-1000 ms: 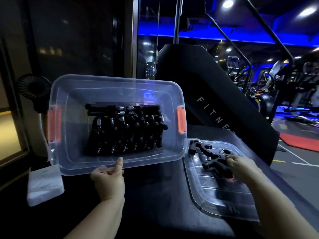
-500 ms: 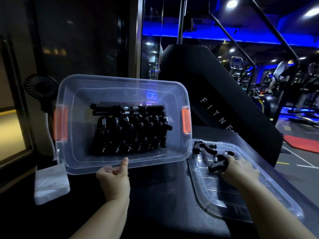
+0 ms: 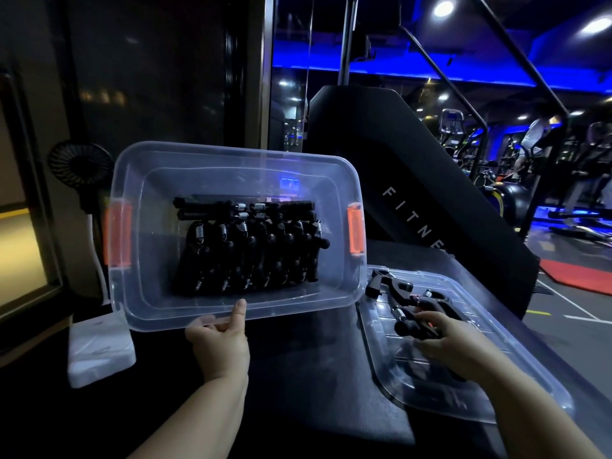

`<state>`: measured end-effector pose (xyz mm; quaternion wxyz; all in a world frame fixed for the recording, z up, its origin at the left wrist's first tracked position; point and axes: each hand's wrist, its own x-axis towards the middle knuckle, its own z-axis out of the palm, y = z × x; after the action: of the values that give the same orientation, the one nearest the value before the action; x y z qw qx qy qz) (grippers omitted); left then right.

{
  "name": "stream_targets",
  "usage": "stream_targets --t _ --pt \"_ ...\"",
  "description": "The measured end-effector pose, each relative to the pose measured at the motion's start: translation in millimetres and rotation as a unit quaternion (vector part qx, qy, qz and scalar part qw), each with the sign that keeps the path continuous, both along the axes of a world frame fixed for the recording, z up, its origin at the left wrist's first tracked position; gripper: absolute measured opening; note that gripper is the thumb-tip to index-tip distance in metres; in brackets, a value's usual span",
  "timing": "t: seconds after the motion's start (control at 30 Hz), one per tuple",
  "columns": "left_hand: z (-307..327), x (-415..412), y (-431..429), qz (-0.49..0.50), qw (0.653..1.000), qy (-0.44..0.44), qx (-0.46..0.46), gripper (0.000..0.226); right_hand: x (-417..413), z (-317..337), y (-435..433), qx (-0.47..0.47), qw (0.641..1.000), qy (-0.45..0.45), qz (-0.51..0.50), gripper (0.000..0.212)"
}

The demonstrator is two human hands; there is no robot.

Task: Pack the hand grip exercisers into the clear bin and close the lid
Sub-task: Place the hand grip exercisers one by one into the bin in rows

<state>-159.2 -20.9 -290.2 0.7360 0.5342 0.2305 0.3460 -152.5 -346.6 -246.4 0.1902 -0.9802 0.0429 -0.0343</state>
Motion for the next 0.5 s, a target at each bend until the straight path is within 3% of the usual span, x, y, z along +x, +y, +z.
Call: stream_targets --t 0.1,0.2,0.37,0.5 --pt "-2.1 1.1 0.0 -0.001 1.000 -0.002 0.000 0.050 -3.0 5.1 7.7 0.008 0.999 0.009 0.040 0.049" --pt "-4.4 2.5 0.2 0.000 1.000 -0.004 0.001 0.049 -5.9 8.9 15.7 -0.063 0.995 0.003 0.077 0.043" --pt "-6.4 4.9 1.0 0.003 1.000 -0.002 0.007 0.049 -9.3 20.1 25.3 -0.142 0.984 -0.008 0.104 0.048" --pt "-6.6 4.9 1.1 0.000 1.000 -0.002 0.016 0.049 -5.1 33.3 29.5 -0.162 0.980 -0.005 0.117 0.064"
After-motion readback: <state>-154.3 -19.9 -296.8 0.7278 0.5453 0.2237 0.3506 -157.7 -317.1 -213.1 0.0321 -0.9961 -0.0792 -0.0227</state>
